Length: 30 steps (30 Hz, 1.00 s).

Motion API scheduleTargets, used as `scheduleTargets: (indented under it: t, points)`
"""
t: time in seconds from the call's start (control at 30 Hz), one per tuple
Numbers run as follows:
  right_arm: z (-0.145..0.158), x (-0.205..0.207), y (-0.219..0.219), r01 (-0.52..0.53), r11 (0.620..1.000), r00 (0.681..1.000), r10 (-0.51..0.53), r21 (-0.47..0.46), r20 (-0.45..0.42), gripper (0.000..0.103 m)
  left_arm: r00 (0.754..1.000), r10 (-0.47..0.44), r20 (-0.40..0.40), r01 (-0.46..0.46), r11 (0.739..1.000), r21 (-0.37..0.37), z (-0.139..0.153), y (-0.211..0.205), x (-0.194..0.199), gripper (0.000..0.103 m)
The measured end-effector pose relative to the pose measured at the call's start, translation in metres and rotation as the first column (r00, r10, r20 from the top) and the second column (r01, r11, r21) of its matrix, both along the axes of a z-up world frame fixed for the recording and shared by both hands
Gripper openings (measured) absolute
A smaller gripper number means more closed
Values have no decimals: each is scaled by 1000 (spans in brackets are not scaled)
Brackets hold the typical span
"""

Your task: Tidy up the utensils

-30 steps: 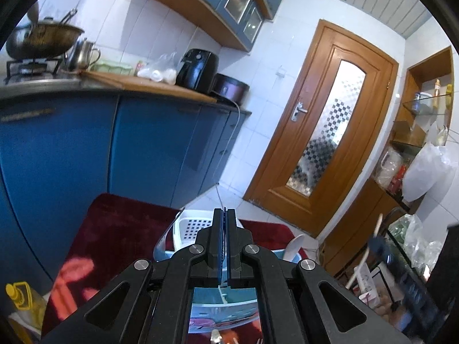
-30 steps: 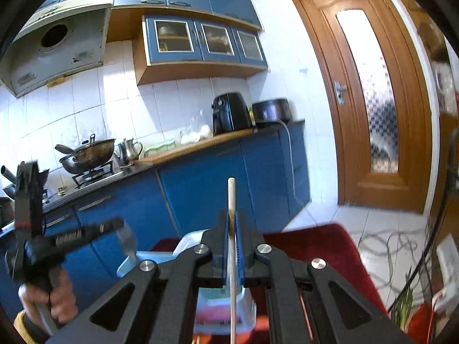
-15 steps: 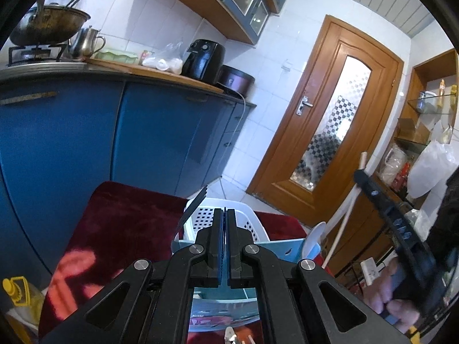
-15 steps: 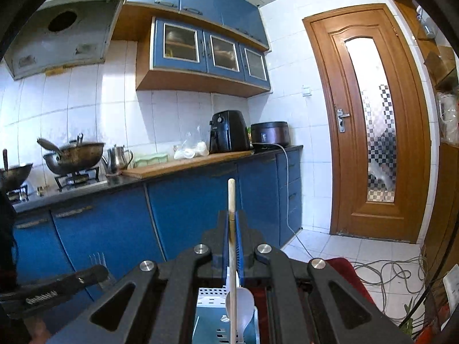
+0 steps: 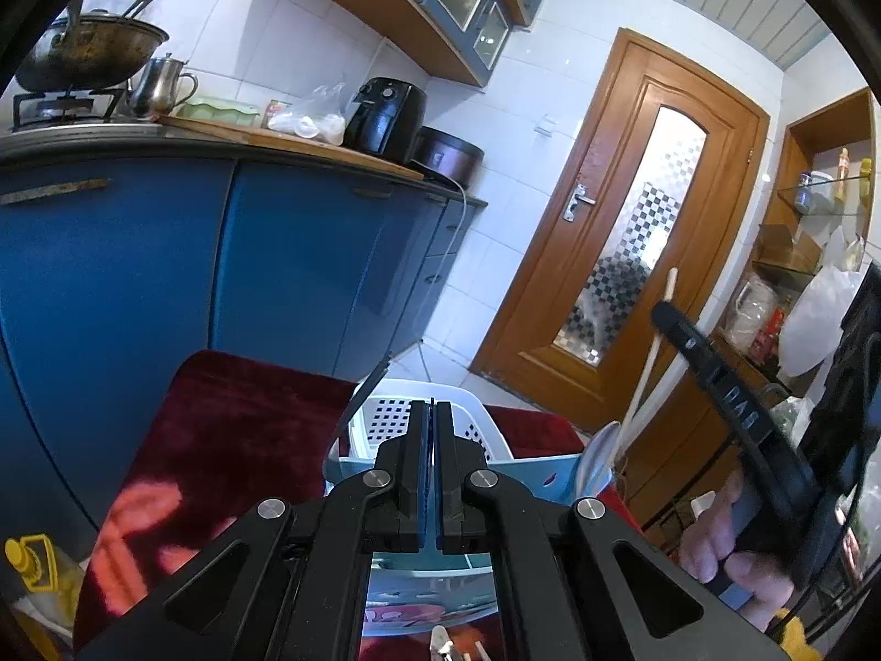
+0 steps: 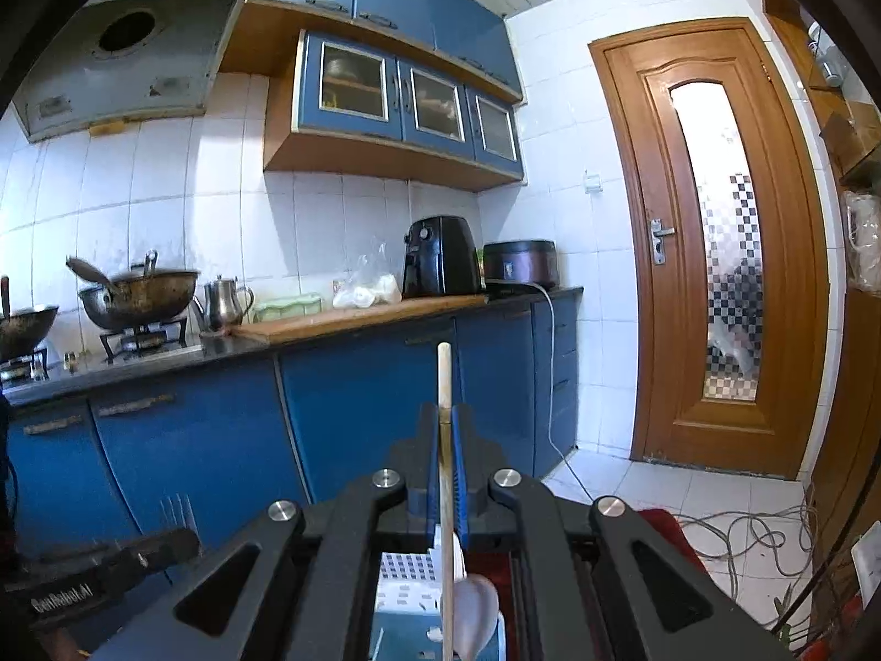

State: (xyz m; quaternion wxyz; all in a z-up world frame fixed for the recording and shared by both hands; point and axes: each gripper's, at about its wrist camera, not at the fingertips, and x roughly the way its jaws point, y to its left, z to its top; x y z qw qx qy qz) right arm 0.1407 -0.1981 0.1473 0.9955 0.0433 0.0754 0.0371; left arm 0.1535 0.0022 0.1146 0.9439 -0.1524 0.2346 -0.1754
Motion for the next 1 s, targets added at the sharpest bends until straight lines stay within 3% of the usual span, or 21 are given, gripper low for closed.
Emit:
scheduleTargets:
  t: [0.33,0.47,0.5,0.6,0.67,0.7,1.0]
  points:
    - [-37,-8,0,-50,998,991,54,40,-126,8,1000,-2,4,2,999,34,1,-7,-6,1]
    - [-43,-13,-4,-74,994,983,86,80,-162,27,1000,-8,-9,8,999,37,1,-9,-6,3]
    - [-43,-14,-5,-81,992,982,95,92,-166,27,1000,-10,-14,10,999,38,1,-9,-7,4]
    - [-42,-18,-8,-92,988,978,114,125,-174,28,1000,-7,-28,9,999,52,1,-10,-9,13]
    - [-40,-22,-11,-100,985,976,125,143,-176,29,1000,-2,-31,4,998,60,1,-10,-13,32]
    - [-39,-25,-12,-105,983,976,131,151,-174,30,1000,1,-29,1,998,61,2,-10,-14,35]
    - [-28,-52,-20,-121,975,974,153,184,-168,34,1000,-5,-14,7,995,102,8,-13,-32,37]
